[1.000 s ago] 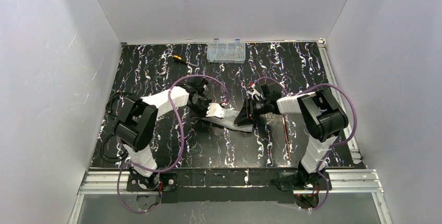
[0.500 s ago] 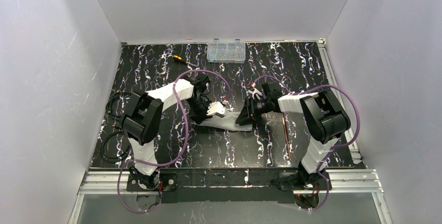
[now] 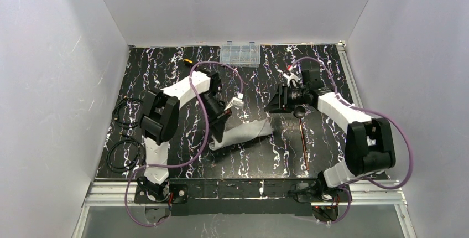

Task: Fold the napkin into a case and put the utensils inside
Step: Turn over the smaller rectangle folded napkin at the center of the board.

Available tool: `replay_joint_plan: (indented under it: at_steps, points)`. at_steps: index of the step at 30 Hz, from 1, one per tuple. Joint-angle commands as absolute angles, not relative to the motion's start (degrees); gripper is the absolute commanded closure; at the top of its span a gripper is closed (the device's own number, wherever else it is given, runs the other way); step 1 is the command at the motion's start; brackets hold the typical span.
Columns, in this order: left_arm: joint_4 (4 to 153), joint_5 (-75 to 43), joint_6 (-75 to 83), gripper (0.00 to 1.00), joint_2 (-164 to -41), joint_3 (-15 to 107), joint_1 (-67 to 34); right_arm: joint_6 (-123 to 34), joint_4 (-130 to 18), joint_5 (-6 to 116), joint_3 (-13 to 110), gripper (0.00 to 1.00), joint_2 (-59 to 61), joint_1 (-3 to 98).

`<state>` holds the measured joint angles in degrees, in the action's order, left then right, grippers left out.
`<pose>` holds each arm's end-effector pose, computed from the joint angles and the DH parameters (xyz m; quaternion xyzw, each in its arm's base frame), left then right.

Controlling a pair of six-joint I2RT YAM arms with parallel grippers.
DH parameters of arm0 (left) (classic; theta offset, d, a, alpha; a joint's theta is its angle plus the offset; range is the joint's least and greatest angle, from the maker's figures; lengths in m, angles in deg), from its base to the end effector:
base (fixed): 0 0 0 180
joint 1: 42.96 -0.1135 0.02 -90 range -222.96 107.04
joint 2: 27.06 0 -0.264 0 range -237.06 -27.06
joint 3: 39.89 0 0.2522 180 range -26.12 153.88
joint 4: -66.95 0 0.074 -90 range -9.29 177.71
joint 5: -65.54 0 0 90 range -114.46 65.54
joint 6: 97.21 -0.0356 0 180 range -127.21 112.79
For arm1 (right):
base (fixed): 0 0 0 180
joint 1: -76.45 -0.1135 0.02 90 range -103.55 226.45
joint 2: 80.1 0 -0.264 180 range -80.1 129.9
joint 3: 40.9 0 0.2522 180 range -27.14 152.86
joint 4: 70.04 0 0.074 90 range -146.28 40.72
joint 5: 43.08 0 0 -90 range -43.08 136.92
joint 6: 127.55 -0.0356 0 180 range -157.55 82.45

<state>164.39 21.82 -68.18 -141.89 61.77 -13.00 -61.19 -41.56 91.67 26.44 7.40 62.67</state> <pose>0.2832 -0.1929 0.2033 -0.5956 -0.6846 0.4165 0.0552 0.2959 0.0984 0.2158 -0.0596 0.8735 0.4421 0.1951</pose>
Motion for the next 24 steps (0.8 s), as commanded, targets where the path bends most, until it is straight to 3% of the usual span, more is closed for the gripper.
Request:
replay_joint_plan:
  at_steps: [1, 7, 11, 15, 24]
  points:
    - [177.2, 45.6, -65.1, 1.0, -147.2, 62.7, -17.0, -55.8, -31.9, 90.5, 31.6, 0.48, 2.3, 62.3]
    - [177.2, 54.7, -62.3, 1.0, -156.3, 62.6, -25.1, -54.9, -30.6, 94.1, 31.9, 0.48, 0.3, 61.2]
    - [177.2, 61.7, -60.9, 1.0, -161.2, 59.9, -32.8, -51.9, -26.6, 87.6, 32.0, 0.48, 1.3, 56.6]
    - [177.2, 64.1, -60.9, 1.0, -164.5, 58.3, -37.9, -56.5, -34.0, 83.5, 28.1, 0.49, 1.9, 55.0]
    - [177.2, 61.4, -64.4, 1.0, -168.7, 56.7, -39.8, -61.3, -49.0, 85.5, 39.6, 0.51, 22.5, 48.8]
